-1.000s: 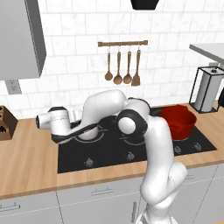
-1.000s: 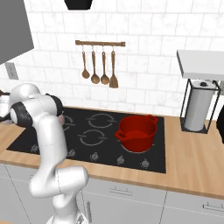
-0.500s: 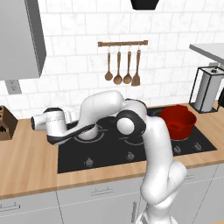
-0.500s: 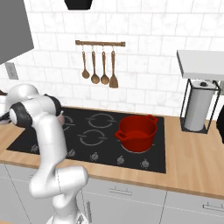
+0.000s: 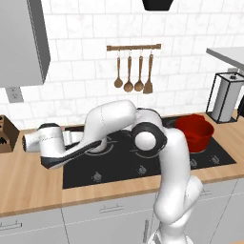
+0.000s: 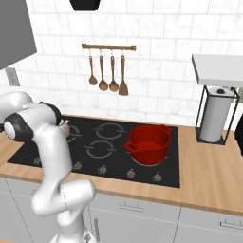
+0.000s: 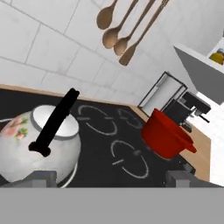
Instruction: Pick the kettle from the counter and place it on a stove burner. Then turn the burner on.
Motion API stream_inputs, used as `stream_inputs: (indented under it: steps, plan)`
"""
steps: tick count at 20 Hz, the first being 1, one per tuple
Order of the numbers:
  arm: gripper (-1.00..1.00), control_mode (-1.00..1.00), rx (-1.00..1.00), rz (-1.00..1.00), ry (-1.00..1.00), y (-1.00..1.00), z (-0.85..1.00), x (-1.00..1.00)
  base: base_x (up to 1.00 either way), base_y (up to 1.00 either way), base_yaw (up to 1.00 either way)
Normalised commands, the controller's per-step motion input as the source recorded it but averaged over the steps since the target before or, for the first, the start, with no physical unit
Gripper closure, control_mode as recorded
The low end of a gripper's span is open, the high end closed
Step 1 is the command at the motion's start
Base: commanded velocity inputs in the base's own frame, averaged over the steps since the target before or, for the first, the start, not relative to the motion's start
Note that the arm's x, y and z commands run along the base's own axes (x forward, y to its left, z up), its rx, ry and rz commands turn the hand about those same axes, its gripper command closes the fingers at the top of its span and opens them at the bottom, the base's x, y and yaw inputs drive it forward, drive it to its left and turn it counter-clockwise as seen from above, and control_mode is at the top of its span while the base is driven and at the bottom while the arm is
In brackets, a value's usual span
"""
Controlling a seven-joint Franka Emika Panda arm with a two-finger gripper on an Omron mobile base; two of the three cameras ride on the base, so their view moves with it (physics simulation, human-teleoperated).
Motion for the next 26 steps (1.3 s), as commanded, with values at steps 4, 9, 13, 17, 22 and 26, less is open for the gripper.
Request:
stream_inputs:
  steps: [4,9,13,17,22,26]
  plan:
    - [-1.0,-1.0,0.22,0.0,-0.03,-0.03,0.54,-0.88,0.0,0.0,0.0]
    - [-1.0,-1.0,0.16,0.09,0.0,-0.33,0.11,-0.91,0.0,0.0,0.0]
    - [-1.0,-1.0,0.14,0.18,-0.01,-0.91,0.0,-0.95,0.0,0.0,0.0]
    - [-1.0,-1.0,0.25,0.23,-0.01,-1.0,0.05,-0.83,0.0,0.0,0.0]
    - [-1.0,-1.0,0.29,0.26,0.21,-0.48,0.21,-0.29,0.0,0.0,0.0]
    - [-1.0,-1.0,0.24,0.25,0.54,-0.12,0.43,0.09,0.0,0.0,0.0]
